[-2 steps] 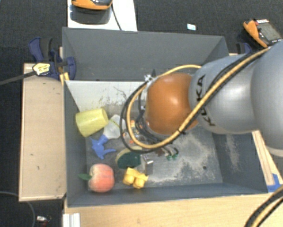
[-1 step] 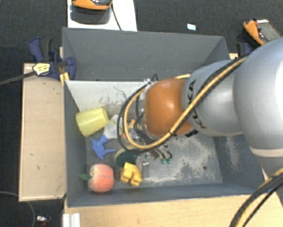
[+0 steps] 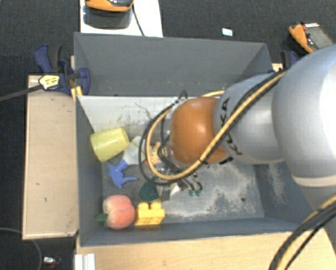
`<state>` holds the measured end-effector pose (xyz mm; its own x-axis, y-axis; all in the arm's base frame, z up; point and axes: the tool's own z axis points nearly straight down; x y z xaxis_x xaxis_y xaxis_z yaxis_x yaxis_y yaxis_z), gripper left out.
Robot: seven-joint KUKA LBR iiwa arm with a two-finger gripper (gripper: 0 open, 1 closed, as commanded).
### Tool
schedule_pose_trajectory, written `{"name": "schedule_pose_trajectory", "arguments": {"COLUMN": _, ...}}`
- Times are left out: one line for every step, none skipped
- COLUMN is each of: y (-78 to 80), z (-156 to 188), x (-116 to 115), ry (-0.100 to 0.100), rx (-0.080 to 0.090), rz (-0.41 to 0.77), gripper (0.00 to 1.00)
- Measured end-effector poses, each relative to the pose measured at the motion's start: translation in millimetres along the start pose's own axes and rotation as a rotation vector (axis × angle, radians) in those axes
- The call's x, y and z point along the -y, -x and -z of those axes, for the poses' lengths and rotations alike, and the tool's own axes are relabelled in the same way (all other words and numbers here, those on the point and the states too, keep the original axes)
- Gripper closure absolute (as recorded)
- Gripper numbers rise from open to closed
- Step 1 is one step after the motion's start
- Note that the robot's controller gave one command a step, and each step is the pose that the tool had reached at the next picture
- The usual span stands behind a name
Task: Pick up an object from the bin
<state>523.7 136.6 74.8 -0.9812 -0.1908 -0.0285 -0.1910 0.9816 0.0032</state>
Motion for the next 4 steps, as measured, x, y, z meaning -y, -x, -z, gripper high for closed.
{"name": "schedule_pose_trajectory", "arguments": {"y": 0.0, "z": 0.0, "x": 0.0, "ry": 0.0, "rx": 0.0, "rz": -0.001, "gripper": 1.0}}
{"name": "schedule_pose_trajectory", "arguments": {"y": -1.5, "z": 8.0, "x": 0.1, "ry": 0.0, "rx": -0.004, "rz": -0.003, "gripper": 1.0}}
{"name": "schedule_pose_trajectory", "arguments": {"y": -1.3, "z": 32.2, "x": 0.1, "ry": 0.0, "rx": -0.005, "rz": -0.005, "gripper": 1.0}}
{"name": "schedule_pose_trajectory", "arguments": {"y": -0.4, "z": 51.8, "x": 0.1, "ry": 0.0, "rx": -0.003, "rz": -0.008, "gripper": 1.0}}
